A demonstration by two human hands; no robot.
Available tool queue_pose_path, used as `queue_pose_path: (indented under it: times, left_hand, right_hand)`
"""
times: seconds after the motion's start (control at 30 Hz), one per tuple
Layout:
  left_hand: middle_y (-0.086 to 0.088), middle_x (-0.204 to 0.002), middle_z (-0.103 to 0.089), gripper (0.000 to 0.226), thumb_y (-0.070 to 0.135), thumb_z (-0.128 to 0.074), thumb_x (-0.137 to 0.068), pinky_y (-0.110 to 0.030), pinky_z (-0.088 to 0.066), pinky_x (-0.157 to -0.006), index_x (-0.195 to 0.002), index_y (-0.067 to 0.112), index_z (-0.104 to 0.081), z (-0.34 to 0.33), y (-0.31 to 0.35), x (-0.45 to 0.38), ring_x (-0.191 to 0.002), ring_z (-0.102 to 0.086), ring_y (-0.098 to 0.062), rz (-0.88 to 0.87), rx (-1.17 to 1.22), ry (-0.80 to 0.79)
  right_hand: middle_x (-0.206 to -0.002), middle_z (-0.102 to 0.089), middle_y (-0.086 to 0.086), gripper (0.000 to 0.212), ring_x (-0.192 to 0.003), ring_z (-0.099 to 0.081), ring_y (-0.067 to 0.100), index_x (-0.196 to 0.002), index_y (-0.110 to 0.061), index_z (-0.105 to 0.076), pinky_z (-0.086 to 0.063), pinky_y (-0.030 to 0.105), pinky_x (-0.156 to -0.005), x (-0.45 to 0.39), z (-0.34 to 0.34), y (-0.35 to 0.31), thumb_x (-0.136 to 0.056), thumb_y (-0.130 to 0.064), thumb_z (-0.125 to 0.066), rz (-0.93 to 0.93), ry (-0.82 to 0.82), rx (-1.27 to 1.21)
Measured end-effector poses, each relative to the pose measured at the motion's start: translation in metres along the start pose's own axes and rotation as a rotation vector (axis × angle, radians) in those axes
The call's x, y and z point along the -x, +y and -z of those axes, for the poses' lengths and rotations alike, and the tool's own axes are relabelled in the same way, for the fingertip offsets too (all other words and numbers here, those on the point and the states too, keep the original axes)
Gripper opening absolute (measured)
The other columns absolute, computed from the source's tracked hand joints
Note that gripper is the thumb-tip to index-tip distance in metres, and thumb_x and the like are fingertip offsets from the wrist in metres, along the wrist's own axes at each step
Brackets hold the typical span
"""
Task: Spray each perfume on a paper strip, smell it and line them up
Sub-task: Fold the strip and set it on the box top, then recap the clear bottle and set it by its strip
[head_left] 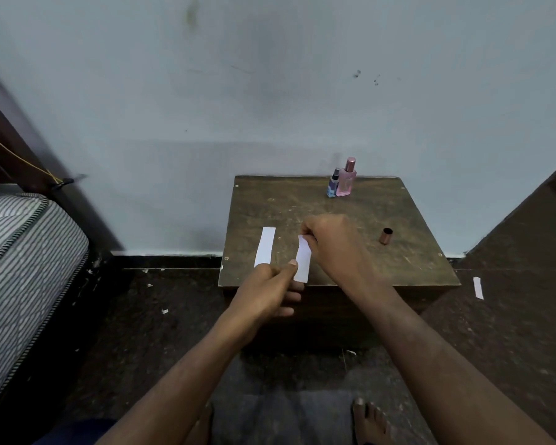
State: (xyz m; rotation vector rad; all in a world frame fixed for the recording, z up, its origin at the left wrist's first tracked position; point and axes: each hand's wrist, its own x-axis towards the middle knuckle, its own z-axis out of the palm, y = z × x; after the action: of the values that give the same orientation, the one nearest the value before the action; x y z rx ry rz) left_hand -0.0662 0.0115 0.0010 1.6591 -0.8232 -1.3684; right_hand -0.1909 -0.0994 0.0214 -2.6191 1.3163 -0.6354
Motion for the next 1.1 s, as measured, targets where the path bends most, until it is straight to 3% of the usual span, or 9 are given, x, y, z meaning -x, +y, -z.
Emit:
queue_pose_path:
  times: [0.2,0.33,0.47,0.63,0.7,0.8,0.93,1.0,1.1]
  left_hand:
    - [0.003,-0.099,-0.081,0.032,0.042,-0.056,-0.108,-0.026,-0.063,-0.066,-0.105,0.017,-0.074,0.004,0.000,-0.015,-0.087,-0.078,-0.007,-0.056,-0.096,0.066]
    - [0.004,-0.086,-0.080,0.022,0.035,-0.061,-0.106,-0.034,-0.066,-0.071,-0.104,0.021,-0.077,0.008,0.002,-0.025,-0.075,-0.076,-0.007,-0.296,-0.392,0.205]
    - [0.010,-0.090,-0.076,0.028,0.045,-0.054,-0.102,-0.036,-0.058,-0.072,-0.115,0.030,-0.073,0.011,0.003,-0.032,-0.079,-0.071,-0.008,-0.561,-0.839,0.230]
    - [0.013,-0.103,-0.061,0.027,0.050,-0.050,-0.104,-0.034,-0.053,-0.068,-0.115,0.033,-0.068,0.009,0.001,-0.036,-0.096,-0.064,-0.014,-0.523,-1.059,0.205]
    - [0.013,-0.105,-0.061,0.027,0.051,-0.052,-0.104,-0.033,-0.050,-0.067,-0.115,0.034,-0.068,0.009,0.002,-0.038,-0.097,-0.065,-0.014,-0.524,-1.050,0.214]
    - [0.013,-0.102,-0.062,0.021,0.049,-0.055,-0.102,-0.032,-0.048,-0.065,-0.108,0.032,-0.066,0.009,0.006,-0.041,-0.095,-0.064,-0.013,-0.560,-1.017,0.228]
    - [0.019,-0.100,-0.065,0.011,0.039,-0.060,-0.101,-0.029,-0.048,-0.069,-0.105,0.035,-0.068,0.008,0.010,-0.046,-0.090,-0.059,-0.003,-0.629,-0.888,0.256]
    - [0.020,-0.099,-0.066,0.012,0.037,-0.064,-0.099,-0.030,-0.054,-0.073,-0.109,0.036,-0.072,0.005,0.010,-0.050,-0.084,-0.059,-0.001,-0.665,-0.792,0.291]
    - [0.019,-0.100,-0.067,0.018,0.032,-0.070,-0.098,-0.028,-0.056,-0.074,-0.115,0.032,-0.074,-0.004,0.010,-0.059,-0.078,-0.062,-0.002,-0.727,-0.699,0.295]
  right_hand:
    - [-0.081,-0.060,0.004,0.012,-0.071,-0.062,0.022,-0.091,-0.010,-0.068,-0.056,0.036,-0.062,-0.017,-0.020,0.001,-0.096,-0.001,-0.062,-0.107,-0.148,0.154]
    - [-0.089,-0.065,0.010,0.023,-0.079,-0.067,0.026,-0.095,-0.007,-0.066,-0.051,0.035,-0.063,-0.027,-0.021,-0.005,-0.091,0.013,-0.057,-0.140,-0.254,0.195]
    - [-0.089,-0.062,0.013,0.019,-0.087,-0.070,0.032,-0.088,-0.008,-0.060,-0.045,0.036,-0.063,-0.032,-0.018,-0.012,-0.092,0.009,-0.054,-0.139,-0.301,0.215]
    - [-0.103,-0.066,0.016,0.022,-0.091,-0.068,0.031,-0.107,-0.002,-0.064,-0.042,0.034,-0.067,-0.032,-0.010,-0.017,-0.095,0.012,-0.051,-0.157,-0.335,0.187]
    - [-0.097,-0.065,0.014,0.022,-0.075,-0.057,0.028,-0.098,-0.007,-0.059,-0.039,0.034,-0.063,-0.030,-0.006,-0.021,-0.092,0.014,-0.055,-0.094,-0.219,0.180]
    - [-0.074,-0.059,0.009,0.020,-0.057,-0.050,0.025,-0.081,-0.006,-0.057,-0.038,0.033,-0.053,-0.026,0.004,-0.019,-0.084,0.010,-0.069,0.099,0.246,0.052]
    - [-0.070,-0.063,0.003,0.009,-0.062,-0.051,0.012,-0.090,-0.001,-0.075,-0.040,0.011,-0.069,-0.015,0.044,0.002,-0.093,0.002,-0.067,0.237,0.771,-0.120]
    - [-0.067,-0.059,0.002,0.010,-0.060,-0.045,0.009,-0.090,-0.002,-0.073,-0.035,0.008,-0.065,-0.012,0.047,0.028,-0.094,0.001,-0.065,0.138,0.745,-0.064]
    - [-0.075,-0.063,0.002,0.006,-0.063,-0.053,0.014,-0.091,-0.008,-0.069,-0.046,0.026,-0.062,-0.010,0.039,0.067,-0.094,-0.005,-0.064,-0.106,0.483,-0.006]
